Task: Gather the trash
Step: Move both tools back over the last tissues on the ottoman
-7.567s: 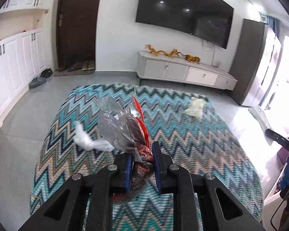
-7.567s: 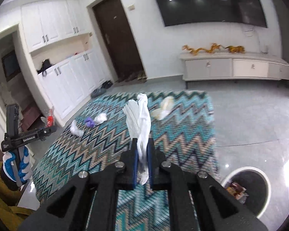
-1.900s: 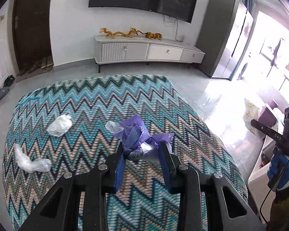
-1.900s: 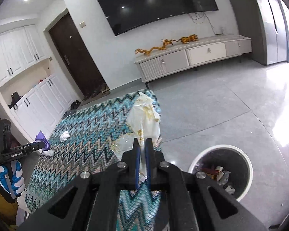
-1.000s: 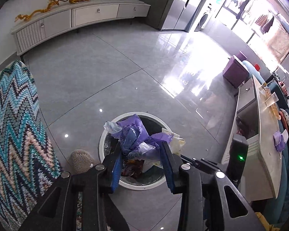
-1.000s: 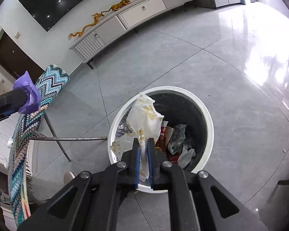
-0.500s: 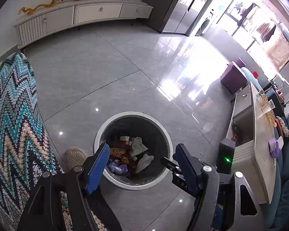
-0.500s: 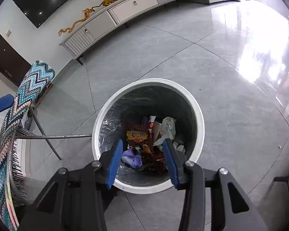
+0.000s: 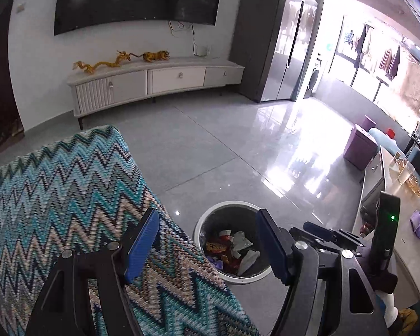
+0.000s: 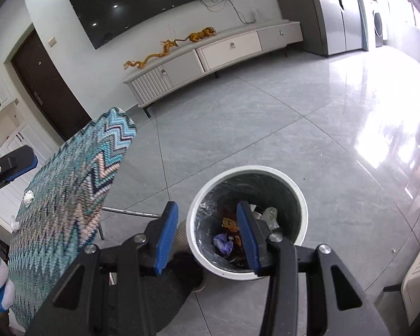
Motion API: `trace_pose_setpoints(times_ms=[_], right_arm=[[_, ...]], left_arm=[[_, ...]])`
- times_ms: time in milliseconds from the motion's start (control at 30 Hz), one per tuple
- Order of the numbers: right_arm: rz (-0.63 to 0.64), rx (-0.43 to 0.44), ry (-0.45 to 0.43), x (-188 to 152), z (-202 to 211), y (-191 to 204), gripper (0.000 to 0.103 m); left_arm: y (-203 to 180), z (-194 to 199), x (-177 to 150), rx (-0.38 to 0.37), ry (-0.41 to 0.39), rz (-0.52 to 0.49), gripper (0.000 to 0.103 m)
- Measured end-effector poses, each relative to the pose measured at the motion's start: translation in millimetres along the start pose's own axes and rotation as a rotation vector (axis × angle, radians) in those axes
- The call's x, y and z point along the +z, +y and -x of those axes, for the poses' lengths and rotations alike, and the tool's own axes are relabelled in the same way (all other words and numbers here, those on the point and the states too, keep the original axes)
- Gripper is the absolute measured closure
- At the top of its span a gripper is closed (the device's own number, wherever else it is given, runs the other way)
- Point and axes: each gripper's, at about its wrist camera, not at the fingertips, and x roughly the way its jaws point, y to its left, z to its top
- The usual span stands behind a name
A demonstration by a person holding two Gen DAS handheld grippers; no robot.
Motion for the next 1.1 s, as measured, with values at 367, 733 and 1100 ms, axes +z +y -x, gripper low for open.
trace_pose_setpoints(times_ms=[367, 733, 1100], right_arm=[[0.167, 0.056, -0.102, 19.8, 55.8, 96.7, 0.061], [0.265, 0.077, -0.136, 19.8, 83.7, 174.4, 0.035], [0.324, 0.088, -0.126, 17.5, 78.5, 237.8, 0.025]], left_arm=[[60.3, 109.8, -22.8, 0.177, -0.242, 0.082, 0.014], [128.6, 177.2, -58.6, 0.243, -0.299, 0.211, 0.009], [191.2, 220.2, -104.9, 0.396, -0.336, 0.332, 0.009]])
